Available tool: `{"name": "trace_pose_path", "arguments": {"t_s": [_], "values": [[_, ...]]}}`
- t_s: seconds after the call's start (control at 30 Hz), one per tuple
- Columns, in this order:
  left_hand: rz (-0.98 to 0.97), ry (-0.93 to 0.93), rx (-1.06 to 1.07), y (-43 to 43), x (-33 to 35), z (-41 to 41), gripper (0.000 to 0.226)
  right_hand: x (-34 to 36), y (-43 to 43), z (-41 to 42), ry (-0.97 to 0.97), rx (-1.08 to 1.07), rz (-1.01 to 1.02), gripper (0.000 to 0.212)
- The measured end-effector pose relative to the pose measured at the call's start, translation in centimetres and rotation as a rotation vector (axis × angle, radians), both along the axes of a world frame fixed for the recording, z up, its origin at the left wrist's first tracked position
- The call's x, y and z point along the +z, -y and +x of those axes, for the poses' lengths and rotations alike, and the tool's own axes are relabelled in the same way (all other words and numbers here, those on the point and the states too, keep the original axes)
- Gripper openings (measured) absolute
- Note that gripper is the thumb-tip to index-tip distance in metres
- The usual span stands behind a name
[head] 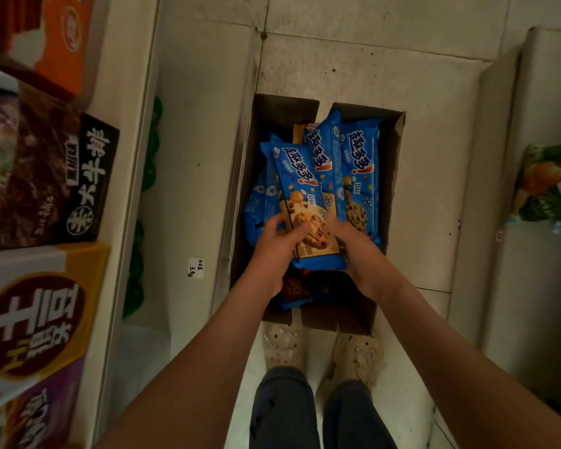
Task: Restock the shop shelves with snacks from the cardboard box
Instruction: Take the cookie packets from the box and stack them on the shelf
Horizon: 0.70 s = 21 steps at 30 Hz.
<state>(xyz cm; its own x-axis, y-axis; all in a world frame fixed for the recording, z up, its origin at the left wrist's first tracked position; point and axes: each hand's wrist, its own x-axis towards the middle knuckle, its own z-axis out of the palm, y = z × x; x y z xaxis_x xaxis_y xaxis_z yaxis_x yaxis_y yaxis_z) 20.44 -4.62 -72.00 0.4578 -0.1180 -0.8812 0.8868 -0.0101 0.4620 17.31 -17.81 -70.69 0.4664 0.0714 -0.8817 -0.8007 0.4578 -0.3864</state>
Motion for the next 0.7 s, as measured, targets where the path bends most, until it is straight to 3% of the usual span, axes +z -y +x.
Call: {"name": "trace_pose_path", "arguments": {"t_s": [0.17,0.3,0.47,0.7], "values": [[0.04,0.024,-0.054,0.2,-0.2,1.6,0.038,-0.5,-0.8,1.8,0.063,0.299,-0.344,0.041],[0.142,0.055,-0.185,0.5,-1.5,1.9,0.04,-1.6,-1.4,1.9,0.124,0.25,-0.466,0.048],[0.249,-0.028,-0.151,-0.1,-2.6,1.4,0.045,-2.5,-2.2,1.7,0.141,0.32,-0.67,0.047],[0.668,0.089,-0.277,-0.9,-3.3,-0.3,0.025,-2.9,-3.1,2.0,0.094,0.62,-1.0,0.046]]}}
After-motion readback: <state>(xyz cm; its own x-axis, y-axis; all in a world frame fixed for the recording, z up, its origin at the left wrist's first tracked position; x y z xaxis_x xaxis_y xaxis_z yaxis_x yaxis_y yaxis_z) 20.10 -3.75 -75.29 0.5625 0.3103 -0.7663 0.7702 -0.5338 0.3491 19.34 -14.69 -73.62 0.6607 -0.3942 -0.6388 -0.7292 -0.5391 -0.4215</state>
